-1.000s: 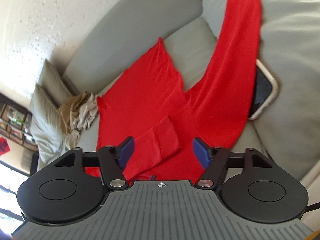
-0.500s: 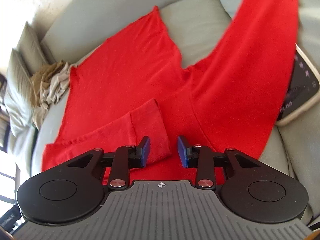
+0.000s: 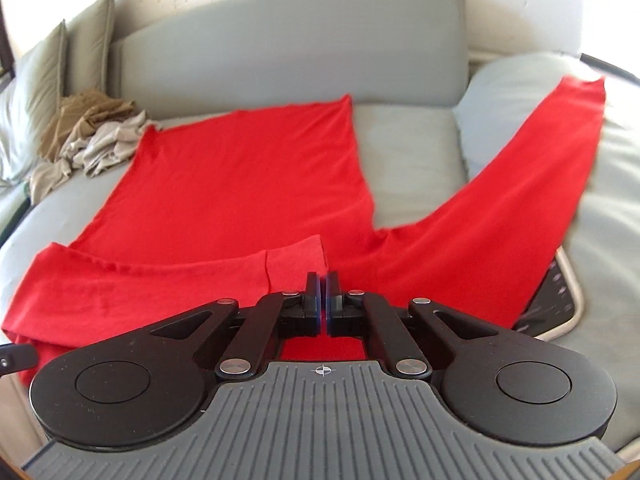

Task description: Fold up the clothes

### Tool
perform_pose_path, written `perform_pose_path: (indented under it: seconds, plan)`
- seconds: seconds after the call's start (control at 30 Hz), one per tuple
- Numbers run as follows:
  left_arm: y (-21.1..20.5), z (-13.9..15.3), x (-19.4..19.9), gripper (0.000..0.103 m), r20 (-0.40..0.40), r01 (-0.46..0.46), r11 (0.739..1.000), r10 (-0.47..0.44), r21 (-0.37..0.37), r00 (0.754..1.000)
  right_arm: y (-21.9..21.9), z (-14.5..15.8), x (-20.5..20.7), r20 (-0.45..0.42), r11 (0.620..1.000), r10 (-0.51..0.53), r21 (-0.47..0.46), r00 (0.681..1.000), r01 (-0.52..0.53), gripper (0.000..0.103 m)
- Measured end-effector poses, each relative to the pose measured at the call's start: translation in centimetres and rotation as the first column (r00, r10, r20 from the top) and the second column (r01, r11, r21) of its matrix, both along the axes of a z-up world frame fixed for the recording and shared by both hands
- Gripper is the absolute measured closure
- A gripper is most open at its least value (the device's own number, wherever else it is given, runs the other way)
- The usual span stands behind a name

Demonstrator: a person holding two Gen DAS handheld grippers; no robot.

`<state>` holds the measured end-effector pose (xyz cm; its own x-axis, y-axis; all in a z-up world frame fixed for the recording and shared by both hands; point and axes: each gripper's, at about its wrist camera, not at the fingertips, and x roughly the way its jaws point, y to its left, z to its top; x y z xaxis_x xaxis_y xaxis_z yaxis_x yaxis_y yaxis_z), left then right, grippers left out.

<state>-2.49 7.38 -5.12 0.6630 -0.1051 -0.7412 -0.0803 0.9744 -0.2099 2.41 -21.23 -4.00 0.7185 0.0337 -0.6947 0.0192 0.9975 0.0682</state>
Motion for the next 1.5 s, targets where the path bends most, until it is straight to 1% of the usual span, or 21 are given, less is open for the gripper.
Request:
perform_pose_path:
  seconds: [0.07, 0.13, 0.3, 0.37, 0.47, 0.53, 0.6, 0.7, 0.8, 0.9, 0.93, 0.97, 1.03, 1.1, 1.13, 1.2, 1.27, 1.3, 1.33, 1.43, 1.5]
  plan:
    - [0.0, 0.0, 0.0, 0.052, -0.003, 0.003, 1.000, -0.003, -0.001, 1.000, -0.1, 0.8, -0.4, 0.037, 0.999, -0.014, -0.030, 0.999, 0.015, 0.102]
    - [-0.2, -0.3, 0.2, 0.052, -0.020, 0.008, 1.000, -0.008, 0.000, 1.000, -0.9, 0.6, -0.2, 0.013, 0.999, -0.029, -0.037, 0.999, 0.029, 0.102]
    - [0.4, -0.5, 0.2, 0.052, -0.035, -0.030, 0.999, 0.030, 0.014, 0.999, -1.7, -3.1, 1.1, -0.189, 0.999, -0.001, -0.048, 0.982, -0.008, 0.099]
    - [1.9, 0.3, 0.4, 0.051, 0.003, -0.064, 0.998, 0.064, -0.008, 0.998, -1.7, -3.0, 0.9, -0.178, 0.999, 0.008, -0.045, 0.984, -0.017, 0.089]
    - [5.1, 1.5, 1.4, 0.042, 0.061, -0.147, 0.989, 0.148, -0.029, 0.987, -2.2, -1.9, 0.7, -0.180, 1.000, -0.006, 0.011, 0.984, 0.008, 0.067]
    - [7.4, 1.8, 3.0, 0.038, 0.075, -0.201, 0.979, 0.203, -0.031, 0.976, -1.9, -1.2, 0.2, -0.149, 0.998, 0.026, 0.060, 0.989, -0.018, 0.064]
    - [9.3, 0.5, 5.8, 0.038, 0.005, -0.178, 0.981, 0.179, -0.075, 0.984, -1.4, -0.7, -0.1, -0.127, 0.991, 0.077, 0.114, 0.989, -0.063, 0.060]
    - [11.3, -1.4, 9.1, 0.045, -0.099, -0.133, 0.978, 0.118, -0.162, 0.988, -0.2, -2.0, 0.4, -0.166, 0.981, 0.126, 0.166, 0.978, -0.099, 0.060]
    - [11.5, -2.5, 10.3, 0.045, -0.114, -0.010, 0.977, -0.015, -0.215, 0.993, 0.3, -3.1, 0.8, -0.187, 0.982, 0.123, 0.167, 0.975, -0.092, 0.060]
    - [11.7, -3.1, 10.6, 0.046, -0.115, 0.028, 0.975, -0.055, -0.220, 0.992, 0.1, -3.3, 1.0, -0.192, 0.980, 0.113, 0.185, 0.975, -0.077, 0.060]
    - [11.7, -3.1, 10.6, 0.049, -0.115, 0.037, 0.973, -0.065, -0.228, 0.991, -0.1, -3.3, 1.1, -0.195, 0.978, 0.114, 0.192, 0.974, -0.076, 0.060]
    - [11.8, -3.1, 10.5, 0.068, -0.116, 0.045, 0.971, -0.074, -0.236, 0.990, -0.3, -3.4, 1.2, -0.199, 0.977, 0.115, 0.199, 0.973, -0.075, 0.060]
    - [11.1, -2.4, 10.0, 0.100, -0.114, 0.080, 0.979, -0.102, -0.187, 0.988, -0.3, -3.5, 1.3, -0.201, 0.977, 0.118, 0.196, 0.972, -0.078, 0.060]
    - [8.9, -0.1, 8.5, 0.101, -0.028, 0.104, 0.993, -0.103, 0.047, 0.994, -0.3, -3.6, 1.4, -0.203, 0.978, 0.121, 0.194, 0.972, -0.081, 0.060]
    - [7.4, 0.9, 7.7, 0.101, 0.008, 0.110, 0.980, -0.113, 0.167, 0.994, -0.2, -3.6, 1.4, -0.202, 0.978, 0.125, 0.189, 0.971, -0.087, 0.060]
    - [4.2, 2.8, 5.9, 0.100, 0.068, 0.111, 0.913, -0.149, 0.393, 0.987, -0.1, -3.6, 1.4, -0.201, 0.979, 0.133, 0.180, 0.971, -0.097, 0.060]
    - [2.2, 3.0, 5.3, 0.078, 0.048, 0.113, 0.859, -0.158, 0.499, 0.986, 0.1, -3.6, 1.4, -0.201, 0.980, 0.136, 0.169, 0.970, -0.103, 0.059]
    - [1.8, 2.9, 5.2, 0.073, 0.040, 0.102, 0.846, -0.144, 0.524, 0.989, 0.1, -3.6, 1.4, -0.201, 0.980, 0.139, 0.169, 0.970, -0.105, 0.056]
    - [2.2, 2.8, 4.9, 0.063, 0.042, 0.074, 0.854, -0.112, 0.515, 0.993, 0.2, -3.6, 1.4, -0.202, 0.979, 0.142, 0.173, 0.969, -0.107, 0.055]
    - [4.1, 3.0, 4.0, 0.053, 0.049, -0.021, 0.888, -0.001, 0.459, 0.999, 0.3, -3.5, 1.4, -0.204, 0.978, 0.155, 0.173, 0.967, -0.120, 0.052]
    - [5.9, 3.2, 2.7, 0.045, 0.032, -0.061, 0.926, 0.053, 0.372, 0.998, 0.3, -3.5, 1.4, -0.205, 0.977, 0.164, 0.170, 0.965, -0.129, 0.051]
